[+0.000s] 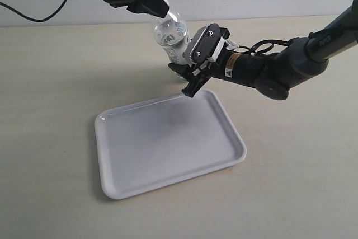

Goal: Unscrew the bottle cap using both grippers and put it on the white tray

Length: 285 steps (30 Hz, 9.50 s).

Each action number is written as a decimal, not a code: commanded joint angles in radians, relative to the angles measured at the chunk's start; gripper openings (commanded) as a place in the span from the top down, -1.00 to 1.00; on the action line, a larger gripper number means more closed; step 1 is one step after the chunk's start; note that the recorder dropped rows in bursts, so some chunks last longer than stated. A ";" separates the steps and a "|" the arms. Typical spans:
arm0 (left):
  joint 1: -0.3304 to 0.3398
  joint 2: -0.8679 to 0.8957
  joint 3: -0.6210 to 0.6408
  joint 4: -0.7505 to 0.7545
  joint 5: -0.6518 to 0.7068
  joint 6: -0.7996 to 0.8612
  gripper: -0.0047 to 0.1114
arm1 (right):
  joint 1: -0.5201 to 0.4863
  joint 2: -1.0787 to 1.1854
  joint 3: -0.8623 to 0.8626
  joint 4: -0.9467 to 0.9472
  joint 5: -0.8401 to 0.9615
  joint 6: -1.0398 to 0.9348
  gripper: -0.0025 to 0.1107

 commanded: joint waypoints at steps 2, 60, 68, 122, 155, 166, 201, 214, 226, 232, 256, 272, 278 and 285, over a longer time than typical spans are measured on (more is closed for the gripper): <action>-0.004 -0.006 -0.001 -0.008 -0.004 0.054 -0.10 | -0.005 -0.007 -0.005 0.019 -0.026 0.004 0.96; -0.033 -0.046 -0.001 0.076 -0.055 0.675 -0.27 | -0.005 -0.007 -0.005 0.030 -0.010 0.004 0.96; -0.033 -0.036 -0.001 0.059 -0.055 0.663 -0.27 | -0.005 -0.007 -0.005 0.030 -0.010 0.004 0.96; -0.033 -0.004 -0.001 0.017 -0.067 0.258 0.92 | -0.005 -0.007 -0.005 0.030 -0.010 0.004 0.96; -0.033 -0.004 -0.001 0.017 -0.092 0.090 -0.07 | -0.005 -0.007 -0.005 0.030 -0.010 0.004 0.96; -0.033 -0.004 -0.001 0.017 -0.094 0.144 -0.07 | -0.005 -0.007 -0.005 0.030 -0.011 0.007 0.96; -0.033 -0.004 -0.059 0.082 0.013 0.391 -0.22 | -0.005 -0.007 -0.005 0.030 -0.008 0.007 0.96; -0.033 -0.004 -0.059 0.082 0.011 0.468 -0.22 | -0.005 -0.007 -0.005 0.030 -0.008 0.007 0.96; -0.033 -0.004 -0.059 0.097 0.031 0.468 -0.22 | -0.005 -0.002 -0.025 0.021 0.029 -0.005 0.96; -0.033 -0.004 -0.059 0.095 0.018 0.456 -0.22 | -0.005 -0.002 -0.025 0.015 0.029 -0.021 0.96; -0.033 -0.004 -0.059 0.091 0.032 0.462 -0.22 | -0.005 -0.002 -0.021 0.038 -0.007 -0.052 0.96; -0.033 0.023 -0.059 0.095 0.005 0.491 -0.22 | -0.005 -0.002 -0.021 0.043 0.019 -0.045 0.96; -0.033 0.017 -0.059 0.080 -0.011 0.491 -0.22 | -0.005 -0.002 -0.021 0.041 0.019 -0.045 0.96; -0.033 0.017 -0.059 0.070 -0.029 0.491 -0.21 | -0.005 -0.002 -0.021 0.041 0.019 -0.045 0.96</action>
